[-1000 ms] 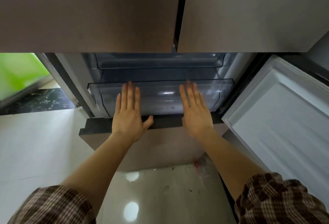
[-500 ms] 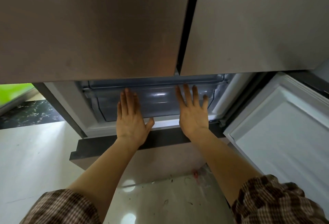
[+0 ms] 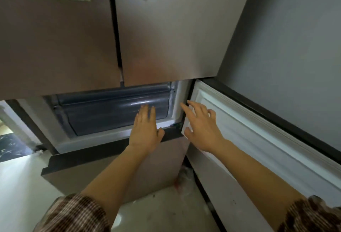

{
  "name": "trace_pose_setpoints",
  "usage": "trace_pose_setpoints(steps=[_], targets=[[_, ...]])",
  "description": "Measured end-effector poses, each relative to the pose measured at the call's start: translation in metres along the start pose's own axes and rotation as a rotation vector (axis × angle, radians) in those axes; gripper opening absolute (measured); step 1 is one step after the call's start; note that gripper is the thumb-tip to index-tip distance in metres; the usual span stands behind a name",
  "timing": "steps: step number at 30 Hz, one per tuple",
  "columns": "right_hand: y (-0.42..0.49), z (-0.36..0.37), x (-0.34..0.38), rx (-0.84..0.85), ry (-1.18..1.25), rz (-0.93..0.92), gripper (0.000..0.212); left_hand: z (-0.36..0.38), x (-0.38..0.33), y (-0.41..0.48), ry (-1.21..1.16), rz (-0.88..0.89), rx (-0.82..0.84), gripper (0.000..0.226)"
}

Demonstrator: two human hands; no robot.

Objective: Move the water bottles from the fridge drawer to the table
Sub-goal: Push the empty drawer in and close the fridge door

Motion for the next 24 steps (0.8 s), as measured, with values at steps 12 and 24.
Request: trace_pose_setpoints(steps=[12, 24], targets=[[-0.225, -0.137, -0.16, -0.023, -0.062, 0.255, 0.059, 0.028, -0.253, -0.131, -0.183, 0.336, 0.085, 0.067], [-0.301, -0.15, -0.198, 0.234, 0.441, 0.333, 0.057, 0.045, -0.317, -0.188, -0.225, 0.275, 0.273, 0.061]])
Point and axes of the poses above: each hand's wrist, its own y-axis towards the middle knuckle, its own z-axis out of the palm, x = y × z, the point moved 8 cm from there along y, towards the middle knuckle, and after that the axes turned 9 degrees about -z, right-handed, at the moved point
